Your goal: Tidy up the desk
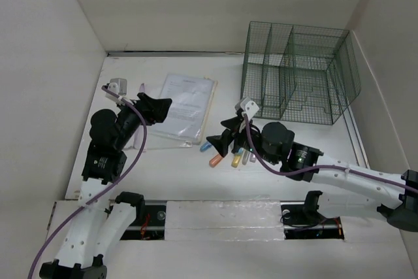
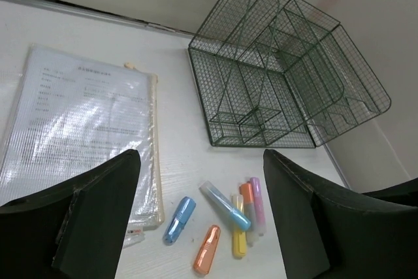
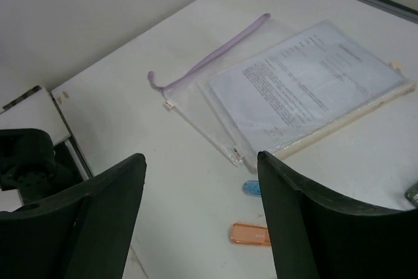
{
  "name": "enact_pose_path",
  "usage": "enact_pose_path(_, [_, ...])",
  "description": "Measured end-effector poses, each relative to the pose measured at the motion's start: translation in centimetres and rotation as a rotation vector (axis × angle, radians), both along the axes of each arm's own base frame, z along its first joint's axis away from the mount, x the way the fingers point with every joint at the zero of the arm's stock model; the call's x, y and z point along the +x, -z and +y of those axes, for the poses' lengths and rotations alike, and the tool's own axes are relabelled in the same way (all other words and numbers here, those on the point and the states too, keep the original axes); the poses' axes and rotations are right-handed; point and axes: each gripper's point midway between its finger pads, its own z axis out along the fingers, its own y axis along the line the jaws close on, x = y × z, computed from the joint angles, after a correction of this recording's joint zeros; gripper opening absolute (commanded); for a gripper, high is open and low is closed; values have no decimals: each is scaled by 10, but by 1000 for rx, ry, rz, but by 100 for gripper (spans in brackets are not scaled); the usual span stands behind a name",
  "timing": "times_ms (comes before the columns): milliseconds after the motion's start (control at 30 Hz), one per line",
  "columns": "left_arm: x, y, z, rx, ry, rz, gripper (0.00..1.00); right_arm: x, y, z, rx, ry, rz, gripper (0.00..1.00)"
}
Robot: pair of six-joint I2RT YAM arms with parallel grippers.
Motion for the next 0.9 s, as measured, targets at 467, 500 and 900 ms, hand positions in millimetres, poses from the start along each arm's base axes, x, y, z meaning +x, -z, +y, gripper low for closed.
enact_pose_path(467, [43, 70, 15, -137, -188, 173, 52, 47, 45, -14, 38, 169, 135, 10])
enact_pose_path(500, [49, 78, 16, -144, -203, 193, 52, 53, 51, -14, 36, 183, 152, 13])
enact_pose_path(900, [87, 120, 39, -172, -399, 259, 54, 142, 150, -20, -19, 378, 386, 50])
